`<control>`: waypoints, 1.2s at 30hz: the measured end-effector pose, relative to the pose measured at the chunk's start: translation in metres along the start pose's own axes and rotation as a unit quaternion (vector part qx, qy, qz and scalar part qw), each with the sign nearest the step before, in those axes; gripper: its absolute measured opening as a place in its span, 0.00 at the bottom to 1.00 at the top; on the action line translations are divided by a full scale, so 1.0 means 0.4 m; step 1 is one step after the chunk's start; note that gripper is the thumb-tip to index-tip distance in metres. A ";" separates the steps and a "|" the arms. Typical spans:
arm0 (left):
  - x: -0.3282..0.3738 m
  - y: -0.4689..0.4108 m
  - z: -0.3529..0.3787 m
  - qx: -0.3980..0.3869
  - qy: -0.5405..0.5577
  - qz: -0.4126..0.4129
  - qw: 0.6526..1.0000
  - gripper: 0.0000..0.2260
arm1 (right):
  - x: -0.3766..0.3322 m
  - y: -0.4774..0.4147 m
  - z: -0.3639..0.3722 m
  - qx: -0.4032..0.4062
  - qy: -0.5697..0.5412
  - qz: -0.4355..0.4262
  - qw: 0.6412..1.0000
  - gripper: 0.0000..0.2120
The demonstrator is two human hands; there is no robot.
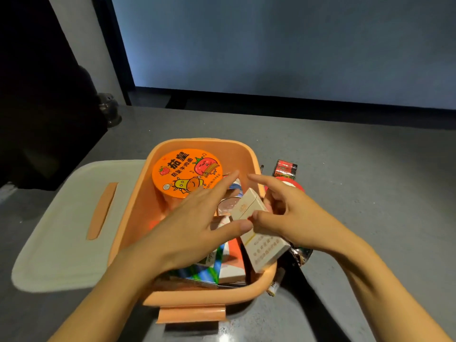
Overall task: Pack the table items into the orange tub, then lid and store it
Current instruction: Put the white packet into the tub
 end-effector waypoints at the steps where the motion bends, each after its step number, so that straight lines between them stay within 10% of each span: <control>1: -0.004 -0.001 0.000 -0.001 -0.025 -0.007 1.000 0.35 | 0.004 0.005 -0.004 0.006 0.032 0.008 0.999 0.28; 9: -0.074 0.049 -0.146 0.140 -0.140 0.021 0.980 0.36 | 0.008 -0.009 0.019 0.046 0.136 -0.010 0.990 0.38; 16: -0.165 0.069 -0.165 0.155 -0.127 -0.018 0.980 0.40 | 0.053 -0.013 0.088 -0.010 0.016 -0.013 1.000 0.38; 23: -0.165 0.074 -0.161 0.153 -0.136 -0.027 0.978 0.37 | 0.048 -0.010 0.082 -0.044 0.123 -0.022 0.991 0.27; 30: -0.144 0.083 -0.140 0.109 -0.170 -0.050 0.978 0.36 | 0.049 -0.041 0.033 0.086 0.213 -0.025 0.973 0.32; 36: -0.133 0.113 -0.155 0.115 -0.186 -0.035 0.975 0.37 | 0.058 -0.044 0.016 0.074 0.082 -0.024 0.994 0.32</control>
Point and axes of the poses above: each hand's wrist, its own y-axis away from the middle knuckle, its own z-axis out of the palm, x = y × z, the point moved 8 cm from there along -y, towards the middle knuckle, and after that the axes turned 15 degrees about y, right-handed, at the moved point
